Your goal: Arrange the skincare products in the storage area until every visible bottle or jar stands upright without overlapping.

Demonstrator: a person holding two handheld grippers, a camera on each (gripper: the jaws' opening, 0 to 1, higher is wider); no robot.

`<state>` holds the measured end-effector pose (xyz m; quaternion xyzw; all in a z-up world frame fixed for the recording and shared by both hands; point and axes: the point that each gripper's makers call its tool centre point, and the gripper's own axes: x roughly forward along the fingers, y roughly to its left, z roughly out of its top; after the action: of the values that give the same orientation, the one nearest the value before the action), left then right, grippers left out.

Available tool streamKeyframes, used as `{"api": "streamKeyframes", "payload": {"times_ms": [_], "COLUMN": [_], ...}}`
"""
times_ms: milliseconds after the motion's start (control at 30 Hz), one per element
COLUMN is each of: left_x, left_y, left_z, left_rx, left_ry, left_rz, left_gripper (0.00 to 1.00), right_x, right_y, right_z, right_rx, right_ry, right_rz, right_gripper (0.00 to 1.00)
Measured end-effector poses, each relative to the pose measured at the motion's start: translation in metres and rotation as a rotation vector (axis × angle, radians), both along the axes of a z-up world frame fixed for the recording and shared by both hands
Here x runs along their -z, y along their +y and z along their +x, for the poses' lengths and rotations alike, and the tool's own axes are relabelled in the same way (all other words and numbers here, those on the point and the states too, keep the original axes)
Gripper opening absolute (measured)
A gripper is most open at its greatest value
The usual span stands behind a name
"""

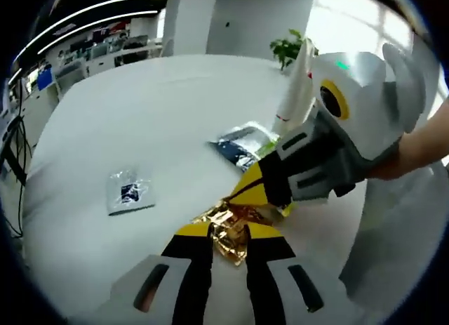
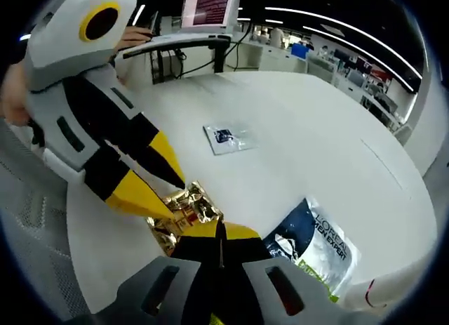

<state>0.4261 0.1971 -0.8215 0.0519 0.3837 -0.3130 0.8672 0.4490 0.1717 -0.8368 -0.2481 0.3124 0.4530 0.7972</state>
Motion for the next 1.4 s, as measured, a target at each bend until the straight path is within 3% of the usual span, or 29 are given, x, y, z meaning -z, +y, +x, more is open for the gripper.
{"api": "streamKeyframes", "payload": {"times_ms": [200,533,600,667,767,1033,1200,1400], "left_x": [0.016,0.015,0.015,0.015,0.016,0.016,0.016,0.016], "left_y": [0.004,0.000,0.000,0.000,0.001,0.001,0.001,0.002], "left_z": [-0.003,-0.002,-0.002,-0.002,-0.002,-0.002,-0.002,-0.001], "left_rx": [0.073,0.097,0.090,0.090,0.088,0.090,0.089,0.095], "left_ry": [-0.008,-0.035,-0.036,-0.034,-0.034,-0.036,-0.036,-0.035], "left_rz": [0.133,0.132,0.131,0.129,0.126,0.126,0.130,0.150], "left_gripper": [0.14,0.12,0.12,0.12,0.12,0.12,0.13,0.13], "right_x": [-0.001,-0.001,-0.014,-0.024,-0.036,-0.048,-0.055,-0.057], "right_y": [0.000,-0.002,-0.002,-0.005,-0.008,-0.014,-0.015,-0.019], "right_z": [0.000,0.001,0.008,0.013,0.013,0.003,-0.004,-0.013], "right_rx": [-0.002,0.006,0.040,0.051,0.051,0.067,0.059,0.053], "right_ry": [-0.007,-0.021,-0.056,-0.116,-0.151,-0.149,-0.157,-0.132], "right_rz": [-0.004,-0.009,0.069,0.075,0.081,0.104,0.129,0.155], "right_gripper": [0.01,0.02,0.06,0.11,0.10,0.17,0.31,0.40]}}
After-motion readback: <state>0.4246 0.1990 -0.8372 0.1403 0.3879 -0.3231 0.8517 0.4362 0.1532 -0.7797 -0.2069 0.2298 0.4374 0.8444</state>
